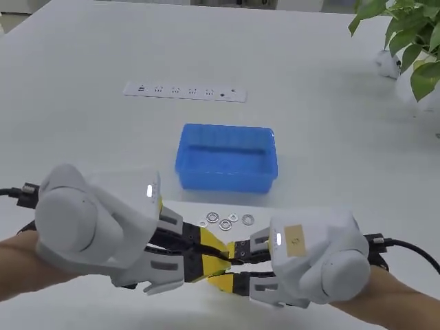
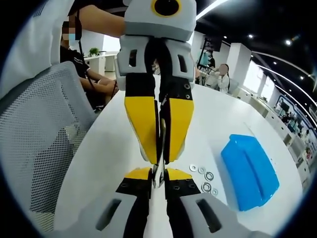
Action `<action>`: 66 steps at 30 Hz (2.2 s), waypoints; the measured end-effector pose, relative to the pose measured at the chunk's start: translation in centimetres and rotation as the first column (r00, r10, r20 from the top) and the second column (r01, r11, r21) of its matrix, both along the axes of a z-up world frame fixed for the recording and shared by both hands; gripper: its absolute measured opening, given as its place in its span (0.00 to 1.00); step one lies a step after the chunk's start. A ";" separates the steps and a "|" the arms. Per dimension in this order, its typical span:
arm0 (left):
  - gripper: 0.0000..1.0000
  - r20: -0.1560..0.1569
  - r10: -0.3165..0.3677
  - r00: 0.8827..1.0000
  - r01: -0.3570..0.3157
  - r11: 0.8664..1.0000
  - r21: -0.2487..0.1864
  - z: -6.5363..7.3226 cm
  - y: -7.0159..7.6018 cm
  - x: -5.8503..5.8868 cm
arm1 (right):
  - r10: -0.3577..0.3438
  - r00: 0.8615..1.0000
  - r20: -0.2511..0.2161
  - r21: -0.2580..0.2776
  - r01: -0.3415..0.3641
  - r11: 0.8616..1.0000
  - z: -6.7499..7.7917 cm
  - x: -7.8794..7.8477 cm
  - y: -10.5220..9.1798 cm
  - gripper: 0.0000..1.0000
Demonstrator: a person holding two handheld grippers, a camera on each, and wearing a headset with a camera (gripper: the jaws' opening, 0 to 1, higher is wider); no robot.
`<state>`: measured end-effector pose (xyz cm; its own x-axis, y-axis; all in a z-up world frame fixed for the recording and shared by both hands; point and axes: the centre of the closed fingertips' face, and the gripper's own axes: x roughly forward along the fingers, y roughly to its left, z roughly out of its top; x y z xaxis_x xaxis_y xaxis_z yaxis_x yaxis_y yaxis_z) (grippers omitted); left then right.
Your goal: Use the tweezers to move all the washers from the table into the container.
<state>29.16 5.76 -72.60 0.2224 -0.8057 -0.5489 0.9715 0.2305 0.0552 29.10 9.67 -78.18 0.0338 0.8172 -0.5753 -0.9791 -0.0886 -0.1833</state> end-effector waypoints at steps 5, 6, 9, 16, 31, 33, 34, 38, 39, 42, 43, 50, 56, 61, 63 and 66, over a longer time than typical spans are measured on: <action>0.07 0.003 -0.005 1.000 0.005 1.000 0.002 0.0 -0.1 0.1 | 0.010 1.000 -0.005 -0.005 -0.010 1.000 -0.1 0.1 -0.1 0.11; 0.07 0.003 -0.003 1.000 0.003 1.000 0.003 0.0 -0.1 0.2 | 0.006 1.000 -0.005 -0.013 -0.006 1.000 -0.2 0.2 -0.2 0.11; 0.07 0.004 -0.003 1.000 0.003 1.000 0.009 0.0 0.1 0.2 | 0.010 1.000 0.003 -0.030 -0.010 0.999 -0.5 0.2 -0.5 0.12; 0.07 0.006 0.004 1.000 -0.004 1.000 -0.001 0.5 0.6 0.2 | 0.001 1.000 0.000 -0.013 -0.001 1.000 0.0 0.4 -0.2 0.09; 0.07 0.053 0.085 0.995 -0.087 0.996 0.026 1.2 4.4 2.5 | -0.005 0.998 0.058 0.016 0.004 1.000 0.7 3.3 3.5 0.10; 0.07 0.058 0.095 0.994 -0.097 0.995 0.031 1.2 4.7 3.0 | -0.019 0.998 0.064 0.017 0.018 1.000 0.7 3.9 3.6 0.11; 0.07 0.060 0.101 0.993 -0.102 0.994 0.030 1.2 4.9 3.2 | -0.028 0.997 0.074 0.016 0.027 1.000 0.7 4.2 3.6 0.11; 0.07 0.061 0.112 0.992 -0.114 0.993 0.026 1.2 5.0 4.2 | -0.057 0.995 0.076 0.019 0.056 0.998 0.7 5.2 3.5 0.11; 0.07 0.059 0.112 0.992 -0.113 0.993 0.026 1.2 5.0 4.4 | -0.061 0.996 0.071 0.021 0.060 0.998 0.7 5.3 3.5 0.11; 0.07 0.057 0.112 0.992 -0.113 0.993 0.032 0.9 4.9 4.6 | -0.069 0.995 0.072 0.015 0.068 0.998 0.4 5.5 3.4 0.12; 0.07 0.059 0.110 0.992 -0.112 0.993 0.036 0.9 4.9 4.7 | -0.073 0.995 0.061 0.015 0.073 0.997 0.3 5.6 3.4 0.12; 0.07 0.049 0.106 0.993 -0.108 0.993 0.043 0.4 4.9 4.8 | -0.075 0.997 0.020 0.023 0.074 0.997 -0.2 5.4 3.6 0.12; 0.07 0.055 0.113 0.992 -0.115 0.992 0.043 0.3 5.0 5.3 | -0.087 0.996 0.028 0.025 0.087 0.996 -0.3 6.0 3.8 0.12; 0.07 0.054 0.111 0.992 -0.114 0.992 0.051 0.2 5.1 5.5 | -0.089 0.996 0.024 0.024 0.088 0.996 -0.4 6.1 3.8 0.12; 0.07 0.051 0.116 0.992 -0.118 0.992 0.046 0.3 5.1 5.6 | -0.094 0.995 0.013 0.029 0.094 0.995 -0.4 6.2 3.8 0.12; 0.07 0.046 0.117 0.992 -0.119 0.992 0.047 0.3 5.1 5.7 | -0.097 0.995 0.007 0.027 0.097 0.995 -0.5 6.2 3.8 0.12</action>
<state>34.82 10.85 -72.32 0.3387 -0.7443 -0.5756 0.9341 0.3393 0.1109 35.29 13.49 -78.66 0.1182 0.8249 -0.5529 -0.9813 0.0117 -0.1924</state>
